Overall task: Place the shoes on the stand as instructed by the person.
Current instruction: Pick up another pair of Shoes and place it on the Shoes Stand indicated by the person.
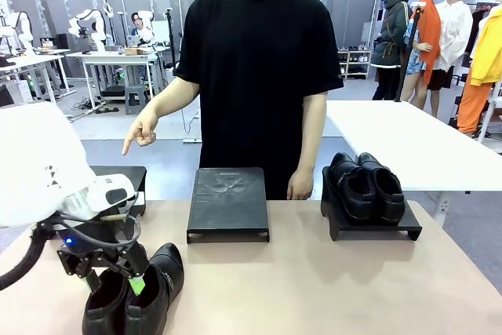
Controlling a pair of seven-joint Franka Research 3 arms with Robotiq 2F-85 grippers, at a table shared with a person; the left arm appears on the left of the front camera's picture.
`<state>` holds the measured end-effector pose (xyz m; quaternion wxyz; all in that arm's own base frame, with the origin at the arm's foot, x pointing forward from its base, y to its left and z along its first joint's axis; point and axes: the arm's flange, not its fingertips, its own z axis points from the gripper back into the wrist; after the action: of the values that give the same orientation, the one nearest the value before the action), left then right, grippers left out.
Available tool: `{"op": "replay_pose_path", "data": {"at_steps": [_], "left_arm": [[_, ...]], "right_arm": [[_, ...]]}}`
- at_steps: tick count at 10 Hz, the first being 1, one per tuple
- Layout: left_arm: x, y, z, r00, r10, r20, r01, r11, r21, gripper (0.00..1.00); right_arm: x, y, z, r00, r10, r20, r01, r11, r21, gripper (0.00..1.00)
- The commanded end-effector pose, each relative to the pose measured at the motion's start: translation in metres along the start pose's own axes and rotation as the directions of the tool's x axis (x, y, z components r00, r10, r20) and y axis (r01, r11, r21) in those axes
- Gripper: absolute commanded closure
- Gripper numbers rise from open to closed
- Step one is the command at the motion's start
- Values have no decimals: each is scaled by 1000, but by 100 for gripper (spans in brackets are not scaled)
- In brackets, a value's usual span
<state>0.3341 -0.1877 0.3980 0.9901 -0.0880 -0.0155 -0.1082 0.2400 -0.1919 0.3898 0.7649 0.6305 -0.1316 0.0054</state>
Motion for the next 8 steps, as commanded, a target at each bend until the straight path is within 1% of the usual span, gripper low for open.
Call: {"op": "replay_pose_path", "data": {"at_steps": [1, 3, 6, 8], "left_arm": [[16, -5, 3, 998, 52, -24, -52, 999, 6, 0], [27, -7, -10, 989, 146, -22, -145, 989, 23, 0], [32, -7, -31, 984, 172, -48, -170, 984, 47, 0], [34, -3, -46, 978, 206, -40, -202, 975, 98, 0]], "right_arm": [[-1, 3, 0, 1000, 3, 1, -3, 1000, 7, 0], [-1, 3, 0, 1000, 3, 1, -3, 1000, 7, 0], [-1, 3, 0, 1000, 3, 1, -3, 1000, 7, 0], [-1, 3, 0, 1000, 3, 1, -3, 1000, 7, 0]]}}
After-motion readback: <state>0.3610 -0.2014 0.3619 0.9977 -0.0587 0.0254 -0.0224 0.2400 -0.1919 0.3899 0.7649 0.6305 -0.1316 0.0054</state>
